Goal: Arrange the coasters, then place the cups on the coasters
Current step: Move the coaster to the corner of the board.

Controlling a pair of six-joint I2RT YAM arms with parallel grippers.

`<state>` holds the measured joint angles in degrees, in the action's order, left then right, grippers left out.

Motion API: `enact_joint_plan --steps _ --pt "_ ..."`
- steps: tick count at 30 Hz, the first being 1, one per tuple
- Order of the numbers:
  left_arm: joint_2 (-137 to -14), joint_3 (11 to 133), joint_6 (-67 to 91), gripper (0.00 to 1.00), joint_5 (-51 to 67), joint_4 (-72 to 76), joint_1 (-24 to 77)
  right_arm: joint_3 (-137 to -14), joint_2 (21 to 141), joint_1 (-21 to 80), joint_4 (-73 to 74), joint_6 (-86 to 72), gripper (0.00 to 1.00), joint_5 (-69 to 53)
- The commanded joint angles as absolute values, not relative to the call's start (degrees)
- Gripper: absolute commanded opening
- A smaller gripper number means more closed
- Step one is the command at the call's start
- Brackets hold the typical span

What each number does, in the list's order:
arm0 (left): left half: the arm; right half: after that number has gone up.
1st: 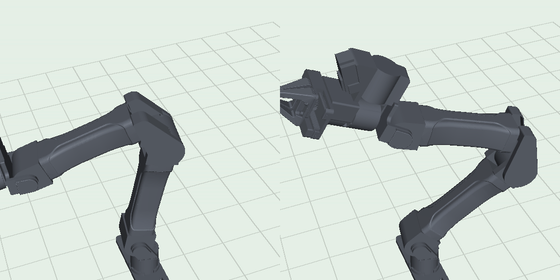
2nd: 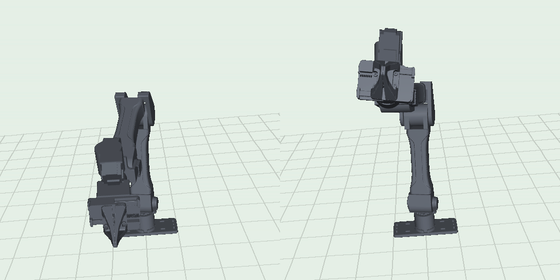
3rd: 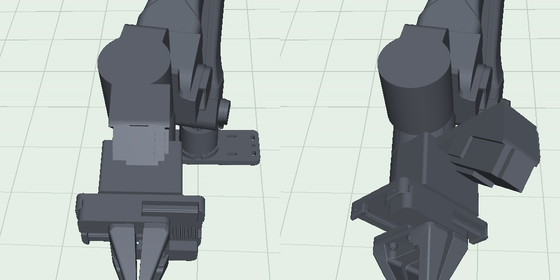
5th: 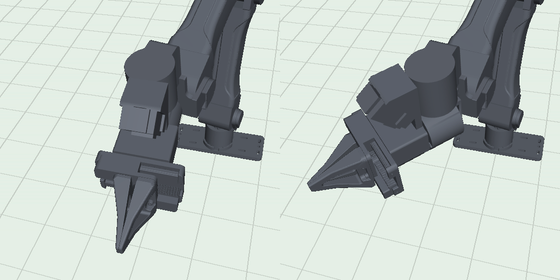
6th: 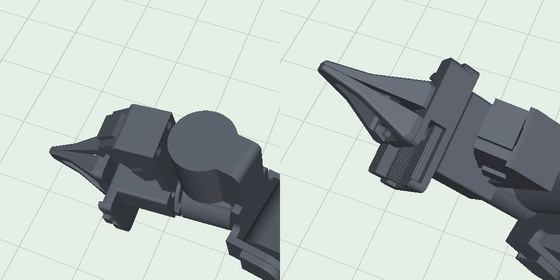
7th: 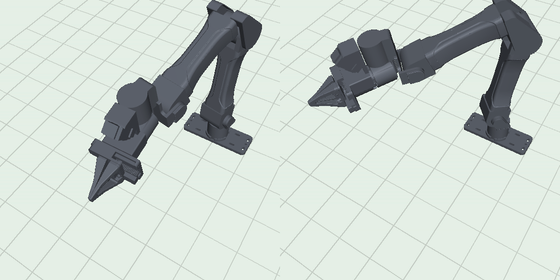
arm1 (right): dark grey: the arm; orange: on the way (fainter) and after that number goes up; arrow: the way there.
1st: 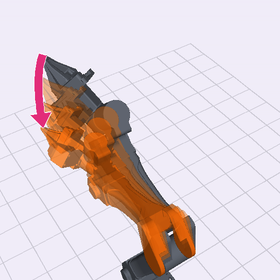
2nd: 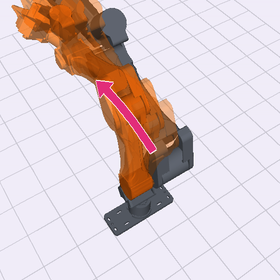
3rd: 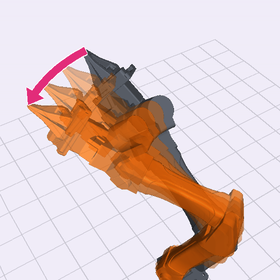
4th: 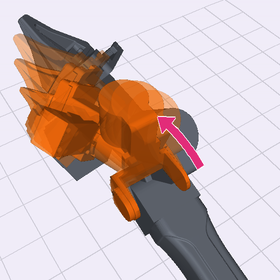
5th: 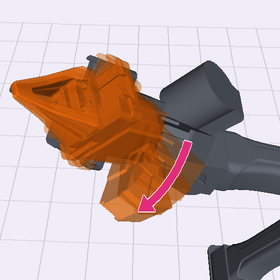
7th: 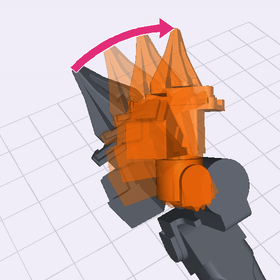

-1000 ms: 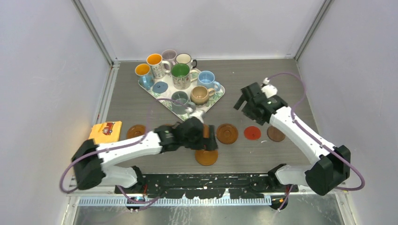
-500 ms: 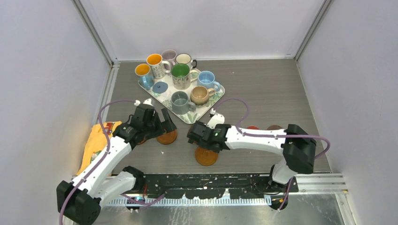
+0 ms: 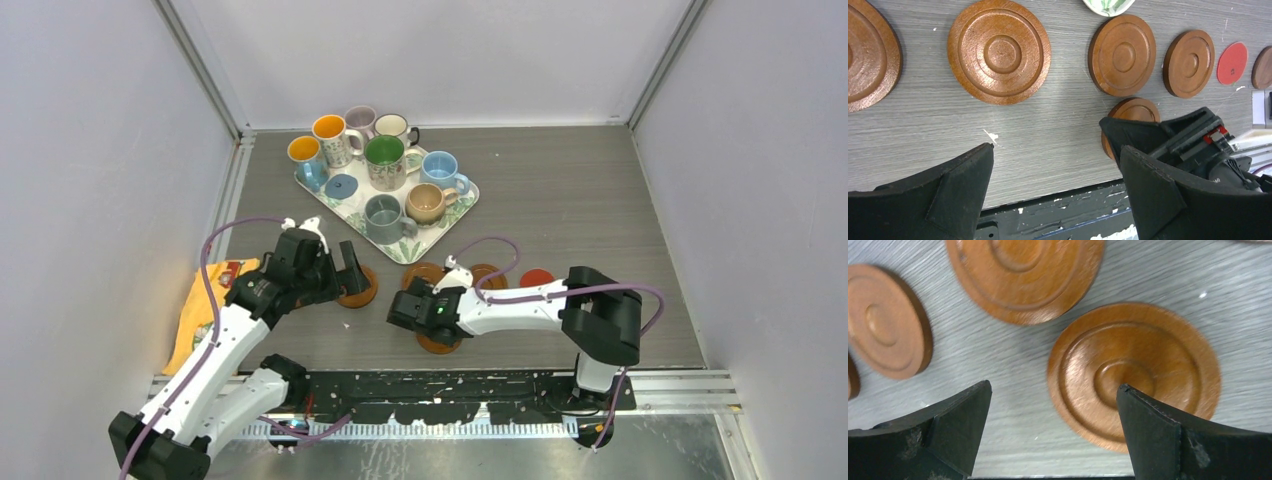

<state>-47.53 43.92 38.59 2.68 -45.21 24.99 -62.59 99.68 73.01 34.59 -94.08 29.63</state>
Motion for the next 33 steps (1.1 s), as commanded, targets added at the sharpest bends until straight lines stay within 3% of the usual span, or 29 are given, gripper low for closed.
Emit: enact_joint_plan --steps 1,11,20,26,30,33 --pt "-46.19 46.55 36.38 1.0 4.1 -47.44 24.7 -58.69 96.73 72.69 34.6 -99.74 1.0 38.72" --pt "-48.49 48.11 33.8 1.0 5.0 -47.37 24.69 -50.54 90.26 68.51 47.04 -110.5 1.0 39.14" --pt "-48.67 48.1 33.59 1.0 5.63 -46.96 24.61 -39.96 74.92 59.27 62.12 -119.14 1.0 38.11" --pt "-48.63 47.9 33.66 1.0 6.12 -46.67 24.61 -35.06 60.12 47.89 67.47 -113.89 1.0 43.06" --pt "-48.35 47.57 33.75 1.0 6.48 -46.41 24.61 -33.12 50.74 37.64 63.58 -102.77 1.0 43.19" --pt "-48.34 47.55 33.79 1.0 6.66 -46.49 24.61 -35.43 49.15 35.37 61.7 -97.04 1.0 41.7"
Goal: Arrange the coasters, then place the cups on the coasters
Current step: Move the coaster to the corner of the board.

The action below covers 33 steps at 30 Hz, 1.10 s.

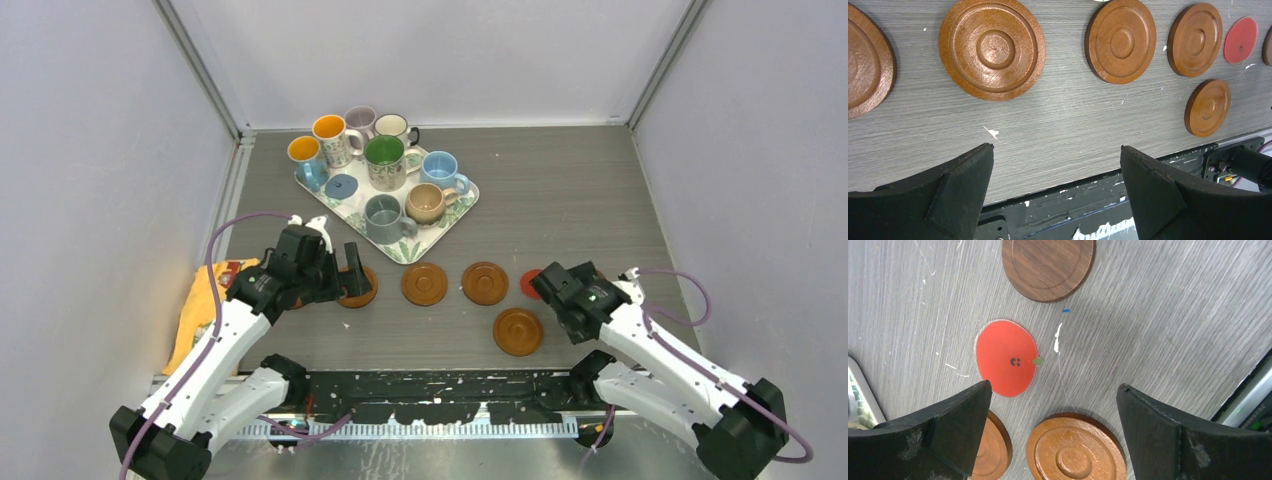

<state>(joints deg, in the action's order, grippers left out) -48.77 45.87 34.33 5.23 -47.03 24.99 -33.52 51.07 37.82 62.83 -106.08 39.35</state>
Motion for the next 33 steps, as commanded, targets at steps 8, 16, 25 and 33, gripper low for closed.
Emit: enact_joint_plan --steps 8,16,25,33 --pt "-48.7 47.13 33.84 1.0 6.59 -45.93 24.61 -44.01 58.96 40.39 58.84 -92.71 1.0 36.59" --pt "-49.23 46.41 34.28 1.0 6.05 -45.25 24.61 -49.11 70.73 56.31 54.67 -101.78 1.0 35.8" --pt "-49.66 46.23 34.41 1.0 5.35 -45.13 24.61 -46.0 78.49 60.56 46.32 -106.07 1.0 32.89" --pt "-49.97 46.08 34.24 1.0 5.63 -44.94 24.57 -39.24 76.19 57.69 44.21 -108.12 1.0 33.66"
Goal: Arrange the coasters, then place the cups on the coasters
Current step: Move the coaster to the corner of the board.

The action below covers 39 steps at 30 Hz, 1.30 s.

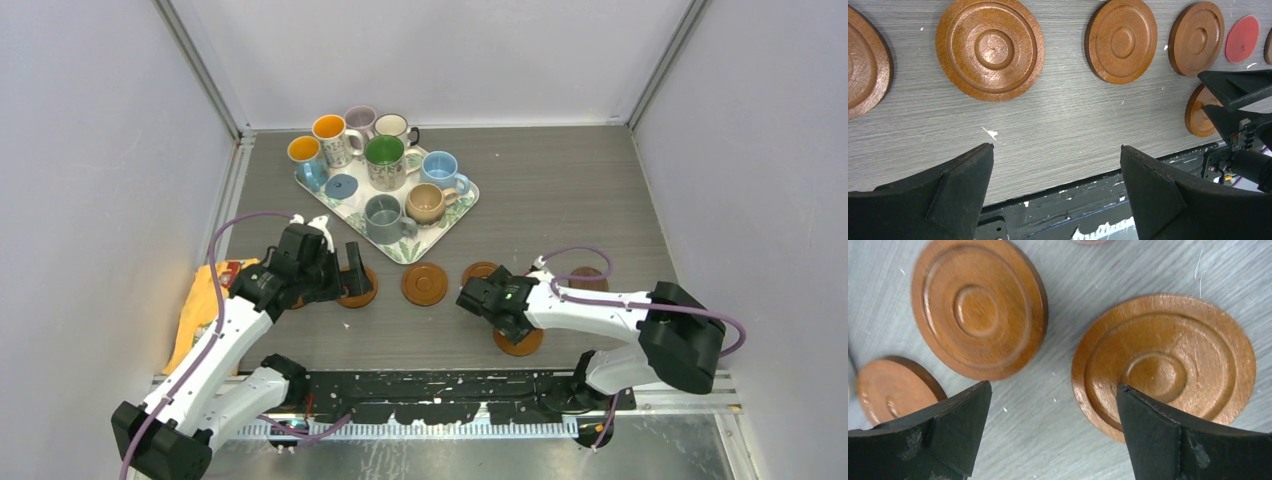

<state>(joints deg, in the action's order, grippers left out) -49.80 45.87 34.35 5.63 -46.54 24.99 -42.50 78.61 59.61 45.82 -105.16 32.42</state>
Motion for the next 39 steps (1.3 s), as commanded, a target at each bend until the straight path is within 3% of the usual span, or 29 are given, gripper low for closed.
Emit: enact_joint_plan --steps 1,9,18,39 --pt "-49.96 46.13 34.21 1.0 5.7 -44.99 24.6 -37.97 75.62 57.07 43.73 -108.33 1.0 33.39" --pt "-49.94 46.14 34.19 1.0 5.63 -45.0 24.61 -31.22 70.19 49.51 45.73 -108.6 1.0 33.25" --pt "-49.96 46.3 34.15 1.0 5.47 -45.0 24.61 -26.95 61.66 34.45 46.74 -100.32 1.0 32.38" --pt "-50.19 49.86 33.14 1.0 5.06 -45.09 24.0 -28.39 61.67 9.0 44.46 -82.37 1.0 26.43"
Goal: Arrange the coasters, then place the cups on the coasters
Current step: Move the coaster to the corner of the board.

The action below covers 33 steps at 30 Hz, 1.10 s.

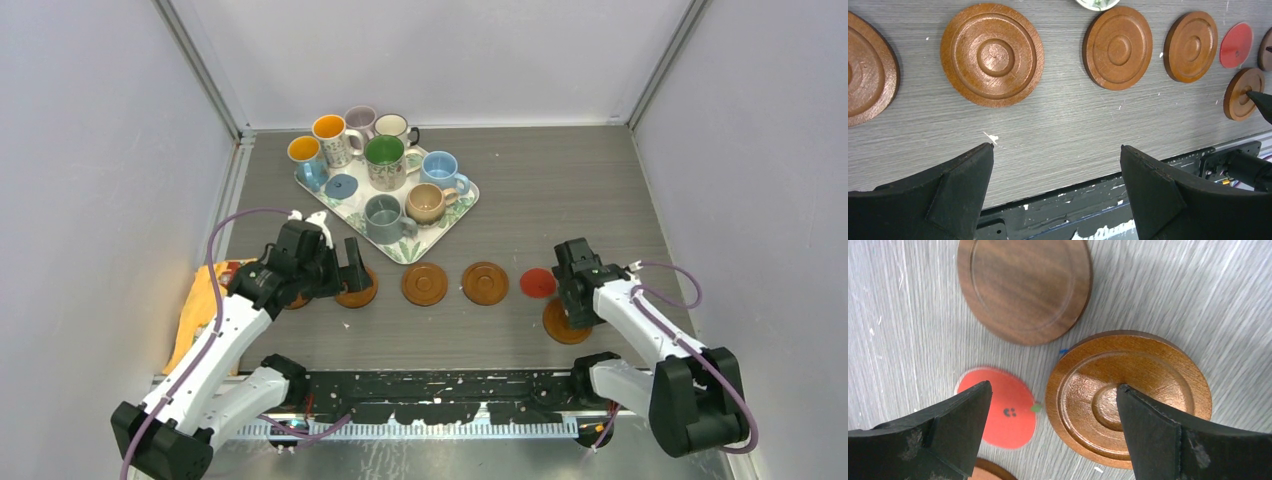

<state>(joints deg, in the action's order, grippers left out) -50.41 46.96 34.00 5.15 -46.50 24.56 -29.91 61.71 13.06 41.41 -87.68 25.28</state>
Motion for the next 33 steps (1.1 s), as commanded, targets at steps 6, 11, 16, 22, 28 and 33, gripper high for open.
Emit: enact_joint_plan --steps 6,11,16,22,28,33 --pt "-50.19 50.48 32.71 1.0 5.14 -45.01 23.67 -28.6 62.03 0.93 42.85 -76.57 1.0 24.03" --pt "-50.19 51.12 32.32 1.0 5.24 -45.02 23.42 -29.97 62.27 -6.91 42.19 -71.87 1.0 22.86" --pt "-50.44 51.58 32.09 1.0 5.86 -45.01 23.38 -32.31 63.69 -14.81 41.49 -67.47 1.0 22.19" --pt "-50.94 52.26 32.01 1.0 7.25 -45.05 23.38 -36.69 67.86 -21.87 40.04 -64.21 1.0 23.45" --pt "-51.87 53.45 31.82 1.0 9.07 -45.09 23.38 -44.28 77.54 -24.79 36.38 -62.26 1.0 24.59" --pt "-52.71 54.3 32.02 1.0 10.39 -45.17 23.38 -50.32 85.86 -25.4 33.81 -60.54 1.0 24.44"
